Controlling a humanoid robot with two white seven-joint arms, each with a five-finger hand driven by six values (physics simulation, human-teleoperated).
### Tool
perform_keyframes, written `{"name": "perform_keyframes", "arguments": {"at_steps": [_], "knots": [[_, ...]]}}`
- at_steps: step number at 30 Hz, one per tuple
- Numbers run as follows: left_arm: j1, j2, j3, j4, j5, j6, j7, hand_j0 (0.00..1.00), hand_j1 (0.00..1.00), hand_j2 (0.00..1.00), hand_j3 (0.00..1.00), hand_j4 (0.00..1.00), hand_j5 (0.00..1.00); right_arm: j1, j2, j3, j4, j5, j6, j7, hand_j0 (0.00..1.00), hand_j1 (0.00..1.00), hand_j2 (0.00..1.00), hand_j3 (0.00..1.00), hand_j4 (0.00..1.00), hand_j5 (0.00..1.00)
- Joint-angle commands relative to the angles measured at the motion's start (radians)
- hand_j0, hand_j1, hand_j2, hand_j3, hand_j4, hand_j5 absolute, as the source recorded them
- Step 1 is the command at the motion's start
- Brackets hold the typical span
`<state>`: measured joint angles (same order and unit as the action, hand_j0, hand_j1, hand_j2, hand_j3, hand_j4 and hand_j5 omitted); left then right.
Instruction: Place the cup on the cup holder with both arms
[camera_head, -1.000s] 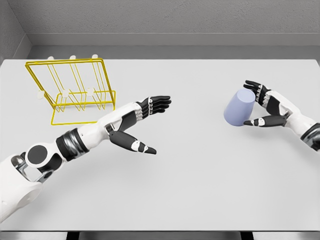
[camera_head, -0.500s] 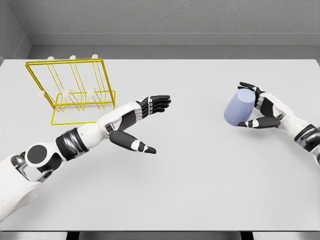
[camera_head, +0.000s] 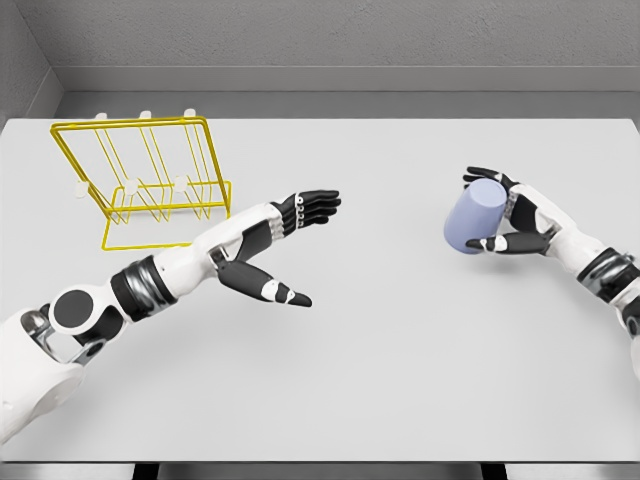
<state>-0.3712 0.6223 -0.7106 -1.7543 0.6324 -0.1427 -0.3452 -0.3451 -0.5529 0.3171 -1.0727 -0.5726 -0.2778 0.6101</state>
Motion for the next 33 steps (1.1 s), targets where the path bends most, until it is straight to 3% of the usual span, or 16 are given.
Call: {"name": "perform_keyframes", "arguments": {"at_steps": [1, 5, 8, 23, 33], "knots": [[0.000, 0.001, 0.000, -0.001, 0.004, 0.000, 0.000, 1.00, 1.00, 1.00, 1.00, 1.00, 1.00, 0.002, 0.001, 0.000, -0.001, -0.004, 0.000, 0.001, 0.78, 0.78, 0.78, 0.78, 0.78, 0.78], [0.000, 0.001, 0.000, -0.001, 0.004, 0.000, 0.000, 1.00, 1.00, 1.00, 1.00, 1.00, 1.00, 0.000, 0.001, 0.000, 0.000, -0.004, 0.000, 0.001, 0.59, 0.59, 0.59, 0.59, 0.59, 0.59], [0.000, 0.001, 0.000, -0.001, 0.004, 0.000, 0.000, 1.00, 1.00, 1.00, 1.00, 1.00, 1.00, -0.002, -0.002, -0.003, -0.003, -0.004, 0.000, 0.001, 0.52, 0.52, 0.52, 0.52, 0.52, 0.52], [-0.002, 0.001, 0.000, -0.001, 0.004, 0.000, 0.000, 1.00, 1.00, 1.00, 1.00, 1.00, 1.00, -0.034, -0.001, -0.009, -0.044, -0.007, 0.003, 0.001, 0.46, 0.46, 0.46, 0.46, 0.46, 0.46], [0.002, 0.001, 0.000, -0.001, 0.006, 0.002, 0.000, 1.00, 1.00, 1.00, 1.00, 1.00, 1.00, -0.026, 0.034, 0.027, -0.136, -0.007, 0.014, 0.001, 0.46, 0.46, 0.46, 0.46, 0.46, 0.46]]}}
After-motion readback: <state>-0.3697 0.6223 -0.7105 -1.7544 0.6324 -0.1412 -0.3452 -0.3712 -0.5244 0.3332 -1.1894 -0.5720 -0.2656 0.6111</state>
